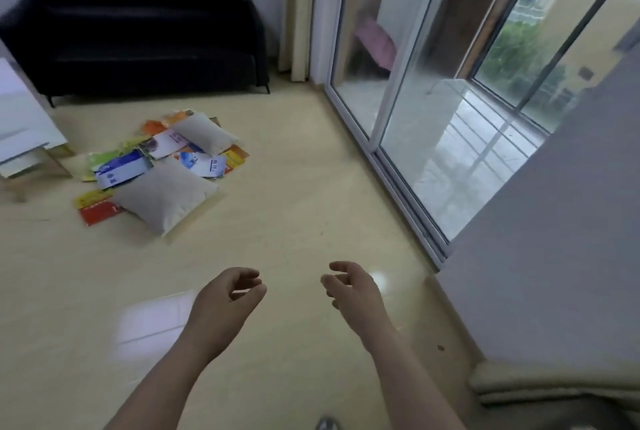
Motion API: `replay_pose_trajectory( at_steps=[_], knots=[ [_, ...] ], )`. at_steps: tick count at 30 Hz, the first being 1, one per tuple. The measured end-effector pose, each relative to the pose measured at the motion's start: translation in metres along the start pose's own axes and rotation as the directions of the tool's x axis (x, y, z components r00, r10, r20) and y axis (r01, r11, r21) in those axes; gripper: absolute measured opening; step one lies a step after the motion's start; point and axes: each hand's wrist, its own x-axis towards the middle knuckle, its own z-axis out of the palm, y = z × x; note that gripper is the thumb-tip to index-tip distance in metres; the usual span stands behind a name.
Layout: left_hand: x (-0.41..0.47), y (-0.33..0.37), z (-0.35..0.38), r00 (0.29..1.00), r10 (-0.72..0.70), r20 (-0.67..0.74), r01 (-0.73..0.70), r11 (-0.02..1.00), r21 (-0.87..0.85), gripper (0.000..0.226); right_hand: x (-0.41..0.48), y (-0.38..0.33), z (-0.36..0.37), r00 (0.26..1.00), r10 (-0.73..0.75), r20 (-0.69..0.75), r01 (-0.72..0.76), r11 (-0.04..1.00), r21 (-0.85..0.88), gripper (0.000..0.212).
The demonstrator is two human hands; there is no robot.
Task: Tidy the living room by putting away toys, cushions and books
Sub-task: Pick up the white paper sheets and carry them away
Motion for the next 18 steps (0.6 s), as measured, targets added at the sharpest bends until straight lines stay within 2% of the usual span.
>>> replay_pose_trajectory(
  at_steps=[7, 18],
  knots=[
    [0.049, -0.004, -0.056, 0.991, -0.051, -0.125, 0.046, 0.998, -0.041, 0.019, 0.059, -0.053, 0.064, 0.99, -0.058, 0.125, 0.063, 0.997, -0.034, 0.026],
    [0.144, 0.004, -0.154, 0.918, -0.137, -0.372, 0.098, 0.988, -0.121, 0.018, 0.172, -0.157, 0.172, 0.926, -0.128, 0.356, 0.169, 0.982, -0.084, 0.026]
  ],
)
